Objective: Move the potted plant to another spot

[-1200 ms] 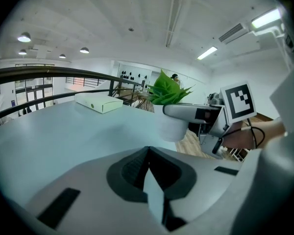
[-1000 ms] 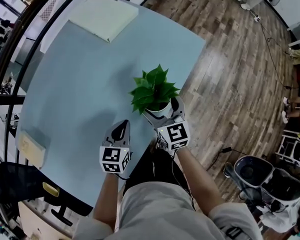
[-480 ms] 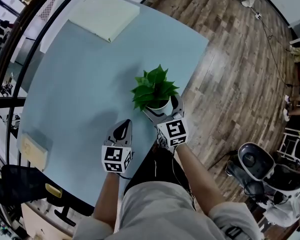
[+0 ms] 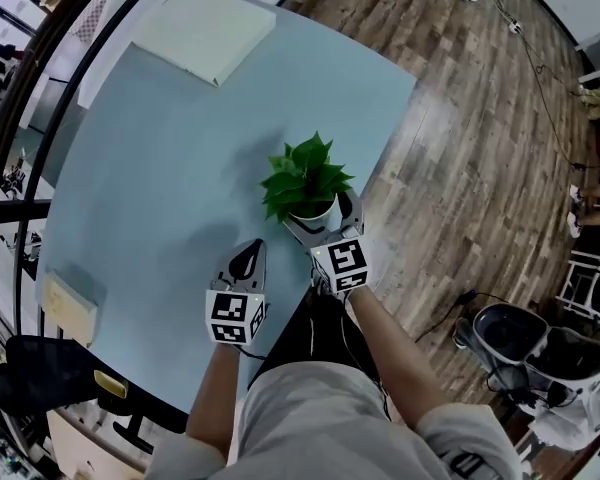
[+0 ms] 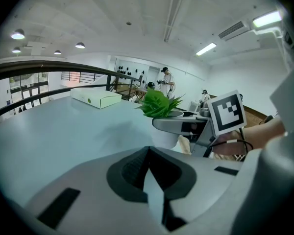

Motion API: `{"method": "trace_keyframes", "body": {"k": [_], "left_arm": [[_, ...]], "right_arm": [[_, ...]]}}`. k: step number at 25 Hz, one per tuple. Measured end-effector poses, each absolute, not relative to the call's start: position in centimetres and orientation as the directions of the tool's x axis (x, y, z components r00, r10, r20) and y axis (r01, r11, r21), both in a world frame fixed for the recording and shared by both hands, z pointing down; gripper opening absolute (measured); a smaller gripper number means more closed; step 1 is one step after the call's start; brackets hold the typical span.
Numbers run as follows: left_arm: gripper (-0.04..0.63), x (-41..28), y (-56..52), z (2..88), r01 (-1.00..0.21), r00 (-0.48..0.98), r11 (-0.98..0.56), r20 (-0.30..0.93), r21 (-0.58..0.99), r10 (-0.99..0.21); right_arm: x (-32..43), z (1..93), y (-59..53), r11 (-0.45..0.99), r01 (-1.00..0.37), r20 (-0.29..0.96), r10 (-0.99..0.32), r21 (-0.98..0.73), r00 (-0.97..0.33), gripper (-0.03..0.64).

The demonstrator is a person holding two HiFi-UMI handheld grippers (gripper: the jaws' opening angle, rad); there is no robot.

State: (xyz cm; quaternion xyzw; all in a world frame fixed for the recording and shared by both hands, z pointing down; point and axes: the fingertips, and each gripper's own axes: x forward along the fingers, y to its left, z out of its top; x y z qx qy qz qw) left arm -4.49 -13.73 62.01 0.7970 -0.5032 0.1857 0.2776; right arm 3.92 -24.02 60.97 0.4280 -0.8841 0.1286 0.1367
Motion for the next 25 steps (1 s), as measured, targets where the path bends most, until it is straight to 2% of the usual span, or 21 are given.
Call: {"method": "trace_keyframes", "body": {"k": [25], "left_arm": [[0.011, -4.2, -13.8, 62.7, -0.9, 0.434, -0.352, 0.59, 0.257, -0.681]], "right_arm": [[4.2, 63.0, -22.4, 0.594, -0.796, 0.342, -0.729, -0.114, -0.593, 0.523]]}}
